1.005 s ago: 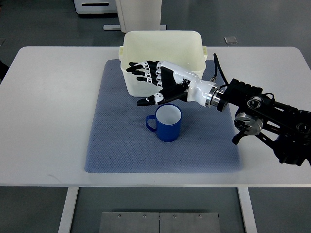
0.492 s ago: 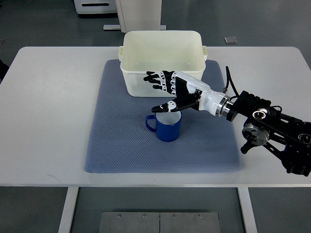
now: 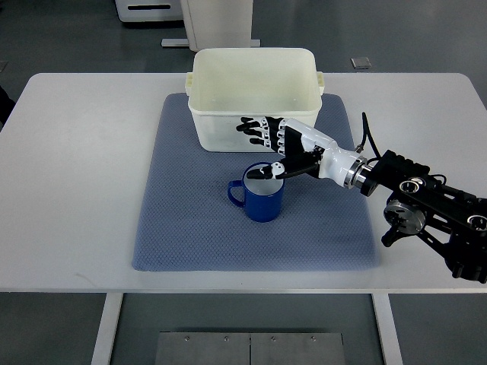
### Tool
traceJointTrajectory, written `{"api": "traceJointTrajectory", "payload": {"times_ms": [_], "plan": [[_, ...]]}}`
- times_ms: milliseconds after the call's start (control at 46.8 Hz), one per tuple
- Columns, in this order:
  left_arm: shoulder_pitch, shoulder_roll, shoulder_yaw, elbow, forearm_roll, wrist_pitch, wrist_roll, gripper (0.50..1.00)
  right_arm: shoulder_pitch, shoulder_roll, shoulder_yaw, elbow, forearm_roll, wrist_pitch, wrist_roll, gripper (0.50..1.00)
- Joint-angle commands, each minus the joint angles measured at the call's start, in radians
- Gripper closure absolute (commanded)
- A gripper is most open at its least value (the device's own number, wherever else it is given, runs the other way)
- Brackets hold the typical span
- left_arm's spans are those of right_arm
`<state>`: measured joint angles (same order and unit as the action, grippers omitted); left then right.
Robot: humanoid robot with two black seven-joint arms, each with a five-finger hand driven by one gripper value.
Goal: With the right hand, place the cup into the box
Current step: 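Lower the right hand fingers into the blue mug's opening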
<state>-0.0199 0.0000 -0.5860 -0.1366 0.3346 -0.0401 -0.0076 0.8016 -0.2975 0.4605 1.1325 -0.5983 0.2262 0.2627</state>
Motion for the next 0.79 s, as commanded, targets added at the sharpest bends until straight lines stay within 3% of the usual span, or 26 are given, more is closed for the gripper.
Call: {"api": "traceJointTrajectory", "payload": {"times_ms": [0,770], "plan": [[0.000,0.000,0.000,0.000,0.000,0.000,0.000,0.500,-0.010,0.001,0.000,-0.005,0.000,-0.001,0.003,0.500],[0.000,0.000,0.000,0.000,0.000,0.000,0.000,0.500,-0.050,0.011,0.000,-0.045,0.014,0.001,0.018,0.500]]}}
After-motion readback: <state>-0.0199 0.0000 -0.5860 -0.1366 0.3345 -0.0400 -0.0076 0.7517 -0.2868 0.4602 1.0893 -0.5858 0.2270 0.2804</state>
